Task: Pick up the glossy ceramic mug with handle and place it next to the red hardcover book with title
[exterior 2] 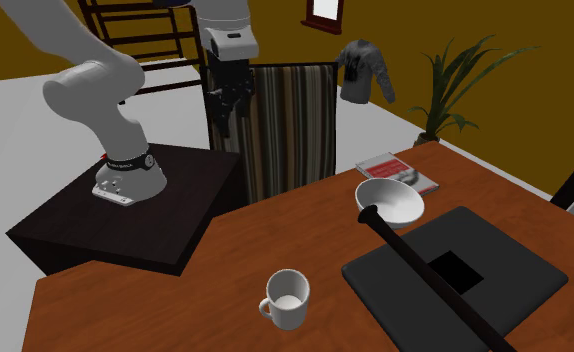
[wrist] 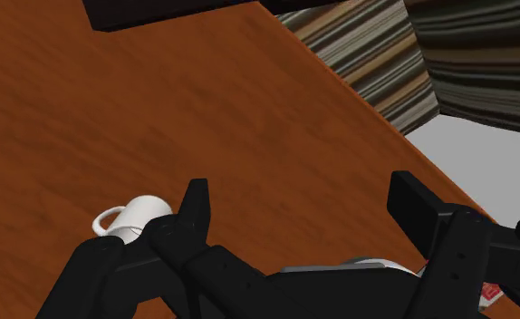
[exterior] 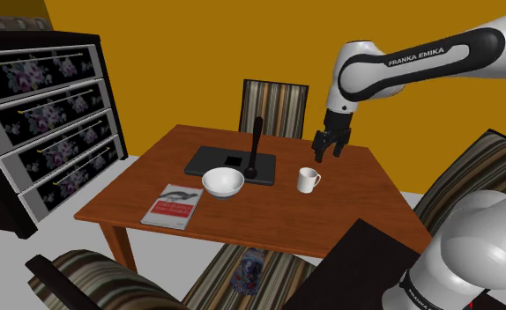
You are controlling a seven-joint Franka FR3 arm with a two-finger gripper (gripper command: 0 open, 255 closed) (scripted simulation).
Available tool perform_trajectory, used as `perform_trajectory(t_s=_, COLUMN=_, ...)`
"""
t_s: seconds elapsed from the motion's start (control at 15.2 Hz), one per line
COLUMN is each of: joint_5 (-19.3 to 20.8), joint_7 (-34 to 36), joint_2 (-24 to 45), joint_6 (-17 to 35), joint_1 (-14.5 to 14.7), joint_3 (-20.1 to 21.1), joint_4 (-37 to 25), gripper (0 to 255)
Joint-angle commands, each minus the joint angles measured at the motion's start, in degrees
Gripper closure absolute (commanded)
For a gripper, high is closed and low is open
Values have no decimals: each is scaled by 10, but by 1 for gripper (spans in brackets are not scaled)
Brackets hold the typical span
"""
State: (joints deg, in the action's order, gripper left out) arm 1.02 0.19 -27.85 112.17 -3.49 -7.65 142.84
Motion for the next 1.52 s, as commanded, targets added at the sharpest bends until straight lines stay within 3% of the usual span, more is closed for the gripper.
perform_trajectory(t_s=0.0, joint_5=5, joint_7=-5, joint_2=40, joint_6=45, joint_1=-4, joint_3=-8, joint_4=-1, gripper=0)
perform_trajectory(t_s=0.79, joint_5=-6, joint_7=-45, joint_2=286, joint_6=246, joint_1=-27, joint_3=-49, joint_4=-70, gripper=0)
perform_trajectory(t_s=1.45, joint_5=-57, joint_7=-90, joint_2=503, joint_6=343, joint_1=-66, joint_3=-54, joint_4=-209, gripper=0)
